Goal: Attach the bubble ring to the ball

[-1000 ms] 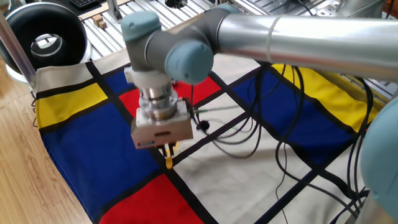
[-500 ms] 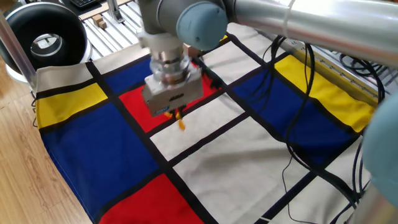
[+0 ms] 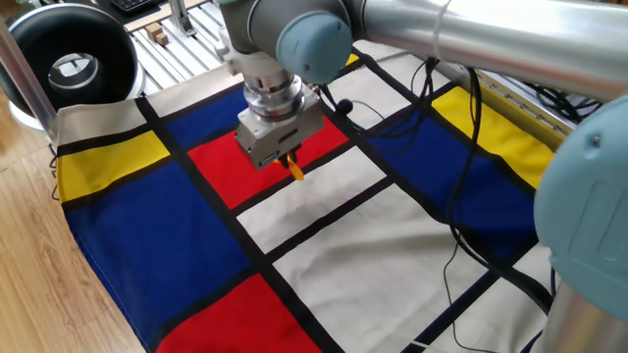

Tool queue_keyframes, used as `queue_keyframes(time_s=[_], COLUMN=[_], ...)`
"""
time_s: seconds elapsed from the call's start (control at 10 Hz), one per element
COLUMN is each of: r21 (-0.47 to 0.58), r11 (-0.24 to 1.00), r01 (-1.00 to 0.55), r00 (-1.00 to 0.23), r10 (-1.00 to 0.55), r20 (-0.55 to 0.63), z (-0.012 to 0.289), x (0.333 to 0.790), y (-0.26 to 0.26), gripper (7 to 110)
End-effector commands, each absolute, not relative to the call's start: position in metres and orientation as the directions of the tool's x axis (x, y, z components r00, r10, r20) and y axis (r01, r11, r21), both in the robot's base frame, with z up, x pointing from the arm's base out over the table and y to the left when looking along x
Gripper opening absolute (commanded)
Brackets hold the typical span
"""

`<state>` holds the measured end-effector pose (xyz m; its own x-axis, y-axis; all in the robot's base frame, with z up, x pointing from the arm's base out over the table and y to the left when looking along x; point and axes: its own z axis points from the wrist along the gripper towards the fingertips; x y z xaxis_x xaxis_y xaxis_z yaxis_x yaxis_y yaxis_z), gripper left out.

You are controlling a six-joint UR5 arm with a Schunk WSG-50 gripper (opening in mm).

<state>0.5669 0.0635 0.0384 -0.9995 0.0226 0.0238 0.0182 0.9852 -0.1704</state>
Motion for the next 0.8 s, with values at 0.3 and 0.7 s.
queue_keyframes(time_s=[0.3, 0.7], r21=[-0.163, -0.123], r11=[0.986, 0.977], r01=[-0.022, -0.176], r00=[-0.999, -0.984], r10=[-0.013, -0.173], r20=[0.053, 0.036], z=[0.048, 0.047], x=[0.566, 0.575], y=[0.068, 0.077], gripper=[7, 7])
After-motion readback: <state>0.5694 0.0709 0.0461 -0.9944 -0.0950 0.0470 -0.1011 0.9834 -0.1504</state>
